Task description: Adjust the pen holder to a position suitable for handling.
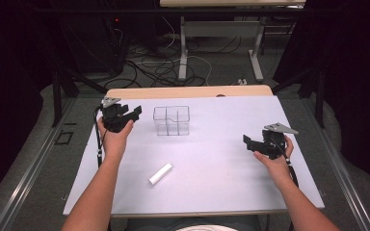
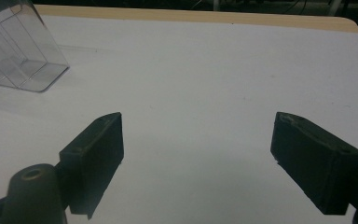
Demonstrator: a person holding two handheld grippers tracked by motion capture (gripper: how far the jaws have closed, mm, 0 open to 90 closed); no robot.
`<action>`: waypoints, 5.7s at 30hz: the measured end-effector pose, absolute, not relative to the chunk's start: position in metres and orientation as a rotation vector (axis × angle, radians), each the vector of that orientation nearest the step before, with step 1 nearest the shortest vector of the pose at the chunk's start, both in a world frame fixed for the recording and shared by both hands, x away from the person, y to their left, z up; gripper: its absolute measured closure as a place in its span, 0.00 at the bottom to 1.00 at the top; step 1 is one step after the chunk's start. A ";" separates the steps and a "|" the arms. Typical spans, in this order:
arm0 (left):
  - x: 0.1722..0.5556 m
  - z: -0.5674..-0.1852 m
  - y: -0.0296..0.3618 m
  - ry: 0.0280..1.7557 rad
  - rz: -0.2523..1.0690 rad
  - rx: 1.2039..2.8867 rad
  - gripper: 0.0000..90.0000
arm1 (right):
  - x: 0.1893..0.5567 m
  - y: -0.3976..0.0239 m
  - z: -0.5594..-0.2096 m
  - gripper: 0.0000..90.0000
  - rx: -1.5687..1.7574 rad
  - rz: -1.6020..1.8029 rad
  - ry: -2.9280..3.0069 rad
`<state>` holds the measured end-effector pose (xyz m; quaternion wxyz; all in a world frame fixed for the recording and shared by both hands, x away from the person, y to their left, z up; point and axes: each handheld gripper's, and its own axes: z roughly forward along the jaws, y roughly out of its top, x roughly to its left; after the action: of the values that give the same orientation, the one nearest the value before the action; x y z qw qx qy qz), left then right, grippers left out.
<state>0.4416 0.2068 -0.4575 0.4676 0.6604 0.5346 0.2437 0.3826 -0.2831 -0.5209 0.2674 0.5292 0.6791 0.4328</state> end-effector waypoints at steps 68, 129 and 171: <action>0.485 -0.486 0.134 1.421 0.411 1.844 1.00 | 0.388 -0.274 -0.531 0.19 1.447 1.162 1.904; 0.472 -0.485 0.102 1.330 0.342 1.907 0.85 | 0.390 -0.278 -0.533 0.20 1.473 1.157 1.899; 0.404 -0.478 0.153 1.143 0.277 1.864 0.40 | 0.388 -0.276 -0.532 0.20 1.468 1.159 1.904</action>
<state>0.4037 0.1532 -0.4783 0.4518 0.7546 0.4625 0.1123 0.3883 -0.2762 -0.5319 0.2341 0.5348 0.6934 0.4223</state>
